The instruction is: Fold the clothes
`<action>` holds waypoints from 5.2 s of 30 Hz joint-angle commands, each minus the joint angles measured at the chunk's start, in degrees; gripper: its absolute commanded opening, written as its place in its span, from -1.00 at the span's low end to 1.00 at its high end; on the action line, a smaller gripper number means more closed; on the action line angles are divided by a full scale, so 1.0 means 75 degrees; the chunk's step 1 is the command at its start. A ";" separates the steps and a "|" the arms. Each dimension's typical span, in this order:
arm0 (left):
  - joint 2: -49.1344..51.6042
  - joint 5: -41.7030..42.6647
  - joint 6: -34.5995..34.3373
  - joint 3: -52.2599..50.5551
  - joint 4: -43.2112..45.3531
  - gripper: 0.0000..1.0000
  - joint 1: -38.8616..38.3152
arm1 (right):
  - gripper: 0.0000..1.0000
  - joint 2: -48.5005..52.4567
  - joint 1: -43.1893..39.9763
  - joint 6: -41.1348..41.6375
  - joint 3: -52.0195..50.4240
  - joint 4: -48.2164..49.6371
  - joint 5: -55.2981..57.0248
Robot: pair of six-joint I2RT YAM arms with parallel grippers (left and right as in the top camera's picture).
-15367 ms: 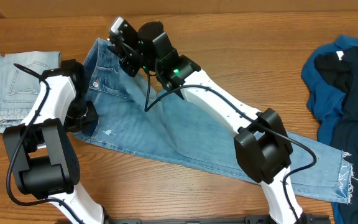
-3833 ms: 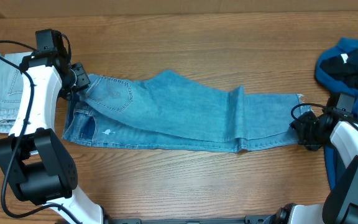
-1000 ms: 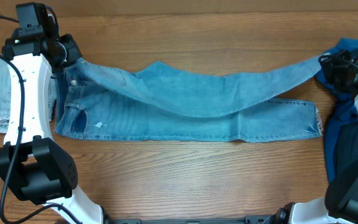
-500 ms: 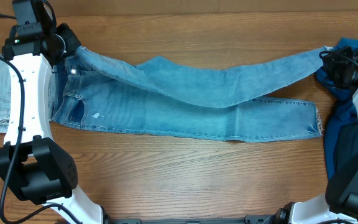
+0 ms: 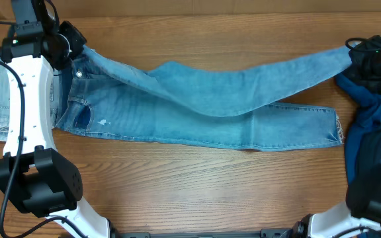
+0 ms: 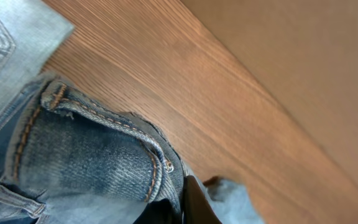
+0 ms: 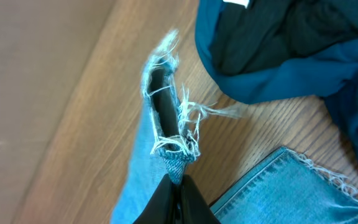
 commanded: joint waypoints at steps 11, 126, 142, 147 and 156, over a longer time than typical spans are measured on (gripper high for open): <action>-0.0026 -0.0373 -0.0455 0.0612 0.0361 -0.92 -0.0009 | -0.92 0.2862 0.0673 -0.0414 0.3360 -0.1486 0.0659; 0.0472 -0.2282 0.1600 -0.5928 0.0831 -0.92 -0.0743 | -0.92 0.0017 0.1180 -0.2226 -0.6432 0.2317 0.0463; 0.0469 -0.2588 0.1215 -0.6939 -0.1008 -0.92 -0.0761 | -0.92 0.0017 0.0385 -0.0749 -0.6685 0.0527 0.1926; 0.0449 -0.2486 0.0877 -0.6971 -0.1419 -0.92 -0.0764 | -0.92 0.0017 0.0347 -0.0752 -0.6712 0.0597 0.1926; -0.1376 -0.3130 0.0694 -0.6720 -0.1515 -0.92 -0.0647 | -0.91 0.0017 0.0347 -0.0784 -0.6685 0.1408 0.2008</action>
